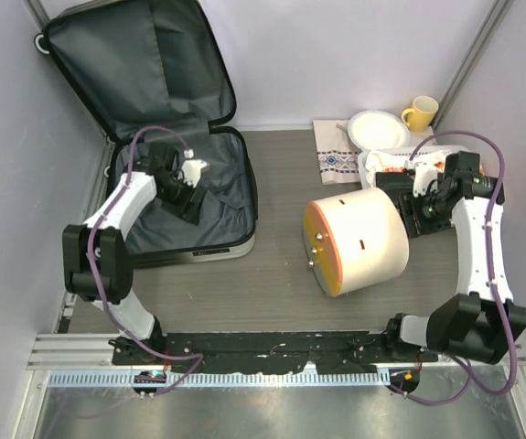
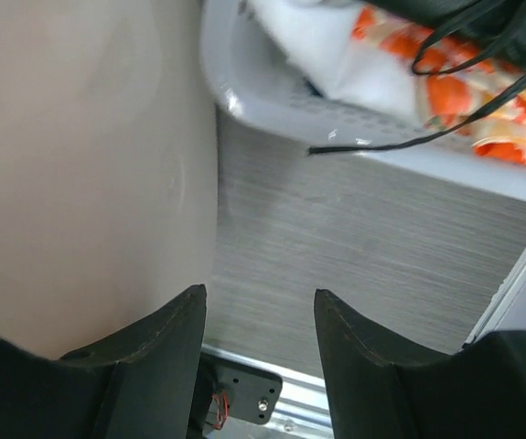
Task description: Open, take out, and arrange the luggage
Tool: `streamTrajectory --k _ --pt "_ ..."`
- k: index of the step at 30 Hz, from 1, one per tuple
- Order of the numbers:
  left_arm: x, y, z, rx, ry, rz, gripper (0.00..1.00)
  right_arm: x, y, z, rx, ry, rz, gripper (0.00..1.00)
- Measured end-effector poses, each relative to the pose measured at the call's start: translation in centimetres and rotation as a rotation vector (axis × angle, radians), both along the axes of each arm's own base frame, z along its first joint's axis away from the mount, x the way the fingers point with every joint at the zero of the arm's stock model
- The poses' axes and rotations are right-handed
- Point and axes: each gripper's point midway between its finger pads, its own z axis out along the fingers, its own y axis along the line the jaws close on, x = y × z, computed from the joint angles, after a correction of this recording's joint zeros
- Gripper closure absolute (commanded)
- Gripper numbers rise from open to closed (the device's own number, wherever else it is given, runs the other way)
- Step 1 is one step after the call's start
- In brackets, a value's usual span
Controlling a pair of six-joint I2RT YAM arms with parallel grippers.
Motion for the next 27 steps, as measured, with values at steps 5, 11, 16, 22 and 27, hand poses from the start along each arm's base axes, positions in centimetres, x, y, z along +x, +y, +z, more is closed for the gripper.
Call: streamTrajectory --k 5,11,16,22,27 --pt "2.4 -4.6 6.9 -0.080 -0.215 -0.106 0.37 -3.5 1.3 0.8 0.002 -0.018 0.103 0.45" --pt "1.8 -14.4 9.9 -0.193 -0.294 -0.325 0.38 -5.0 1.4 1.9 -0.040 -0.068 0.185 0.45" --pt "-0.8 -22.2 7.9 -0.272 -0.232 -0.460 0.38 -5.7 0.4 2.5 -0.104 -0.063 0.155 0.44" --pt "-2.1 -25.2 6.2 -0.328 -0.159 -0.455 0.38 -5.7 0.2 2.1 -0.113 -0.050 0.154 0.44" --pt "-1.7 -25.5 6.7 -0.348 -0.187 -0.458 0.35 -6.7 0.9 -0.1 -0.066 0.023 0.179 0.44"
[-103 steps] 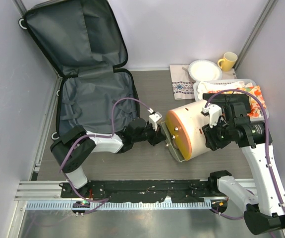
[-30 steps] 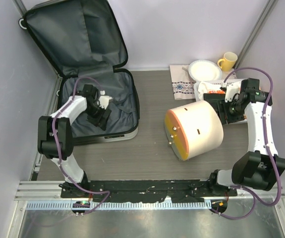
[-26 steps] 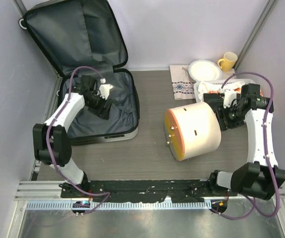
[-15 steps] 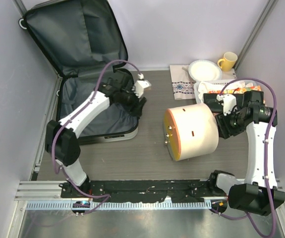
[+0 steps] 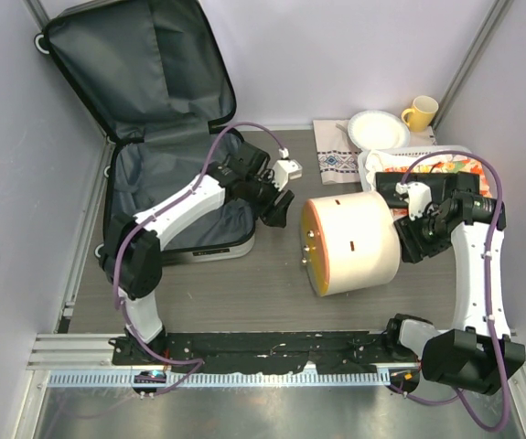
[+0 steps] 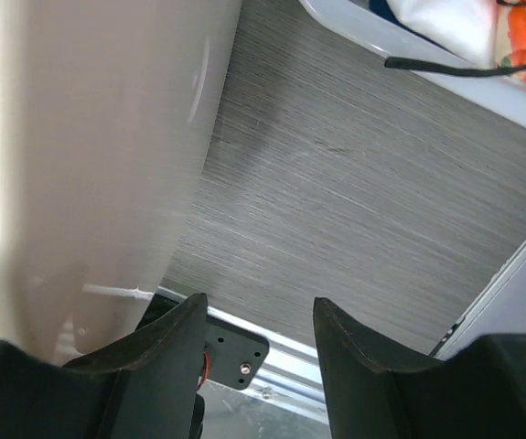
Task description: Open, take out, and arrange the luggage
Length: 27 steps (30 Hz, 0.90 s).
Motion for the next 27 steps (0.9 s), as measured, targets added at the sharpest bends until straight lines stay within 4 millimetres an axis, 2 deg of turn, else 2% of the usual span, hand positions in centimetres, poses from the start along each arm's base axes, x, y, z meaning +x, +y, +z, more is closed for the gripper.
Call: streamTrajectory --k 6,12,14,19,21,22,25,27 --pt "0.4 -0.2 0.5 -0.019 -0.037 -0.006 0.33 0.4 0.9 0.5 0.024 -0.060 0.109 0.43" --pt "1.5 -2.6 1.4 -0.046 -0.109 -0.072 0.34 -0.2 1.0 2.1 -0.014 -0.126 0.138 0.43" --pt "1.2 -3.3 1.1 -0.047 -0.112 -0.093 0.34 0.2 0.5 3.5 -0.039 -0.154 0.103 0.44" --pt "1.2 -3.3 0.3 -0.030 -0.097 -0.100 0.36 3.1 -1.6 9.4 -0.126 -0.323 -0.063 0.42" --pt "2.5 -2.1 0.6 -0.040 -0.082 -0.062 0.36 4.0 -2.2 11.0 -0.136 -0.372 -0.125 0.42" --pt "3.8 -1.3 1.0 -0.048 -0.080 -0.027 0.36 4.3 -2.2 11.7 -0.131 -0.388 -0.144 0.41" --pt "8.8 0.9 2.6 -0.066 -0.131 0.078 0.36 5.8 -1.4 14.2 -0.060 -0.458 -0.179 0.41" --pt "11.6 1.5 3.7 -0.083 -0.175 0.128 0.36 6.3 -0.2 15.1 0.007 -0.488 -0.167 0.39"
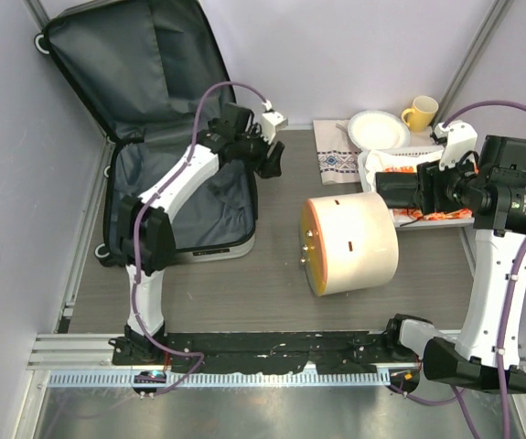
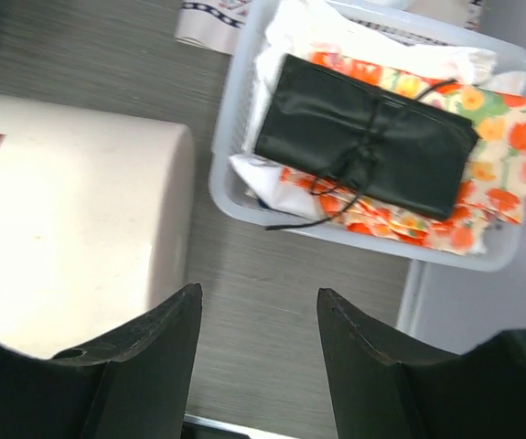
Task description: Open, take out, and arrange the luggage
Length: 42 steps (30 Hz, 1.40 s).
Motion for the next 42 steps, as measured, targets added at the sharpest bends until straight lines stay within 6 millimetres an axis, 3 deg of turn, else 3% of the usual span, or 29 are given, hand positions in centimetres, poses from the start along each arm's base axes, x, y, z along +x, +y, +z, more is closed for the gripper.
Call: streamTrajectory --k 2,5,7,13,17,22,28,34,42 --pt "1.7 -1.0 1.2 -0.026 -0.028 0.017 0.36 0.0 1.2 0.3 0.053 -0.014 0.034 0.39" --pt "2.1 -5.0 2.2 -0.069 -0.061 -0.024 0.36 0.0 2.8 0.5 0.122 -0.024 0.089 0.39" --pt "0.6 -8.2 1.7 -0.086 -0.051 -0.079 0.36 -0.1 3.6 0.5 0.163 -0.017 0.117 0.39" --pt "-5.6 -14.0 -0.2 -0.115 0.007 -0.225 0.36 -0.8 4.7 0.2 0.212 0.011 0.150 0.39" --pt "-9.6 -14.4 -1.9 -0.097 0.071 -0.269 0.36 -1.0 5.0 0.1 0.228 0.018 0.162 0.39" --pt "-11.7 -15.2 -2.7 -0.095 0.114 -0.288 0.34 -1.1 5.3 -0.3 0.244 0.032 0.171 0.39" --pt "-12.4 -16.7 -1.1 -0.150 0.126 -0.301 0.35 -1.3 5.6 -1.3 0.266 0.062 0.177 0.39" --pt "-12.8 -19.6 1.4 -0.234 0.101 -0.346 0.36 -1.4 5.8 -1.4 0.275 0.066 0.178 0.39" --pt "-13.1 -21.1 0.9 -0.258 0.105 -0.353 0.33 -1.7 6.0 -1.4 0.284 0.059 0.183 0.39"
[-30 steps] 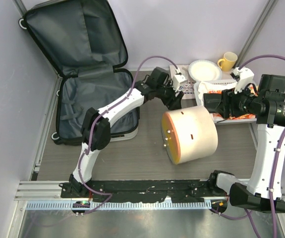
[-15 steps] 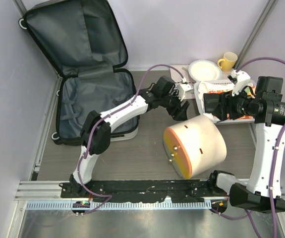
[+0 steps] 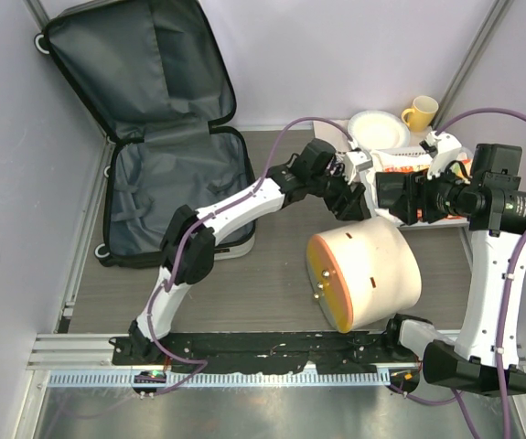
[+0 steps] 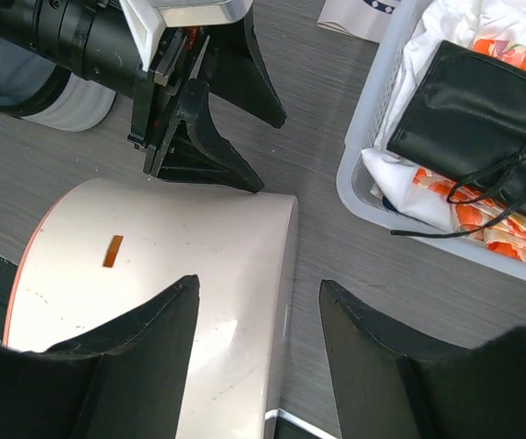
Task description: Open, take out, and arrange the luggage
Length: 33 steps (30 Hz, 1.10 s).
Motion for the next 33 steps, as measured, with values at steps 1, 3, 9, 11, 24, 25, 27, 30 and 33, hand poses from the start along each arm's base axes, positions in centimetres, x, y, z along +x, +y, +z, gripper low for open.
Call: streamTrajectory --k 1,3,9,11,24,25,27,30,33 --pt "0.1 0.0 0.0 0.002 -0.001 0.005 0.32 0.0 0.0 0.0 0.003 0.001 0.001 0.39" --pt "0.4 0.1 -0.1 0.003 0.018 0.026 0.33 0.0 0.2 -0.1 0.010 0.003 0.006 0.39" --pt "2.8 8.3 -1.9 0.051 0.155 0.225 0.32 -0.1 0.7 -0.1 0.032 0.002 0.032 0.38" --pt "3.7 13.9 -1.8 0.085 0.153 0.324 0.36 -0.1 0.8 -0.3 0.037 0.007 0.036 0.39" --pt "-6.5 15.9 -4.2 0.198 0.074 0.096 0.48 0.4 0.6 -1.1 0.046 0.027 0.018 0.39" --pt "-6.9 15.4 -5.0 0.211 0.088 0.076 0.47 0.4 0.5 -1.0 0.043 0.026 0.015 0.39" --pt "-7.5 14.1 -6.4 0.230 0.124 0.055 0.45 0.5 0.5 -0.8 0.039 0.021 0.010 0.39" --pt "-7.5 12.1 -7.0 0.222 0.155 0.047 0.41 0.5 0.4 -0.6 0.033 0.013 0.006 0.38" --pt "-5.8 9.1 -6.4 0.163 0.163 0.084 0.40 0.5 0.3 -0.6 0.031 0.013 0.004 0.38"
